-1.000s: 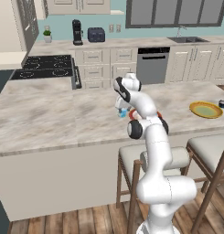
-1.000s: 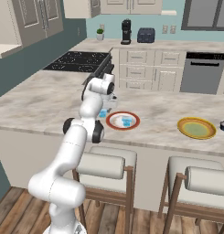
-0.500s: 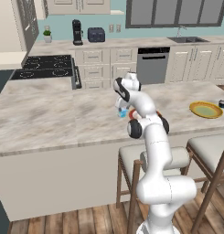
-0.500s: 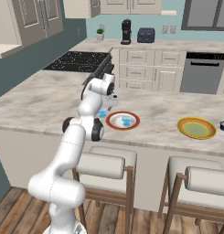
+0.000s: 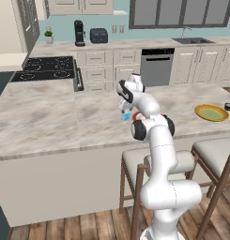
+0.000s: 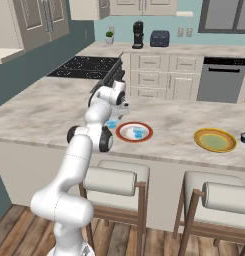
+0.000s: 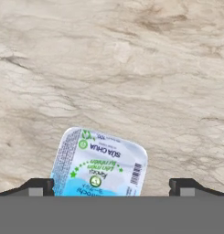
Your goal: Place two yogurt containers on each plate.
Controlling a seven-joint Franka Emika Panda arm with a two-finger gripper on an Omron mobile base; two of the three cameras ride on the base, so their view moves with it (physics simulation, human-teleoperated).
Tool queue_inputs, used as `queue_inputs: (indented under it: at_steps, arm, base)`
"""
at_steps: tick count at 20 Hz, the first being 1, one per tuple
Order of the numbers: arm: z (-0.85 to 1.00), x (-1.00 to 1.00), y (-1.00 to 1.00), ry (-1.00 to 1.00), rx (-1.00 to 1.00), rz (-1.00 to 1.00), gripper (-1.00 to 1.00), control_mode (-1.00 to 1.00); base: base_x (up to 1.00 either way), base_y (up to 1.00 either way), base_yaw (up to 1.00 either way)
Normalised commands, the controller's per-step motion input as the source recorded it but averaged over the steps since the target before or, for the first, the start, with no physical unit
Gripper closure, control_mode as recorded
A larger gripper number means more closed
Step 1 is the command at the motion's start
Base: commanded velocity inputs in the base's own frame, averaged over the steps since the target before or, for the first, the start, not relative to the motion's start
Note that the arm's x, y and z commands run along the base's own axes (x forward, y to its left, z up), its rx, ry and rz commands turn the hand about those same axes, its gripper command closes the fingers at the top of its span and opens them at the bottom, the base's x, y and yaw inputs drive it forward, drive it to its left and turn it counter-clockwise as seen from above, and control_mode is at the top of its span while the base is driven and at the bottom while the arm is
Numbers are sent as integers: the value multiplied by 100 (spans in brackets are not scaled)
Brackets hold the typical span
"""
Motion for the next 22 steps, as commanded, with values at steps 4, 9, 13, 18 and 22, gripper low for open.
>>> queue_inputs:
  at_steps: [4,9,13,18,22]
  arm:
    - [-8,-9,3,-1,0,0,-100,-100]
    - [0,-7,0,-1,0,-3,-100,-100]
    - [0,-2,2,0,0,-9,-100,-100]
    - [0,-12,7,0,0,-8,-100,-100]
    - [0,-13,11,0,0,-5,-100,-100]
  base:
    - [0,0,0]
    - [0,0,0]
    - [0,0,0]
    - [0,0,0]
    - [0,0,0]
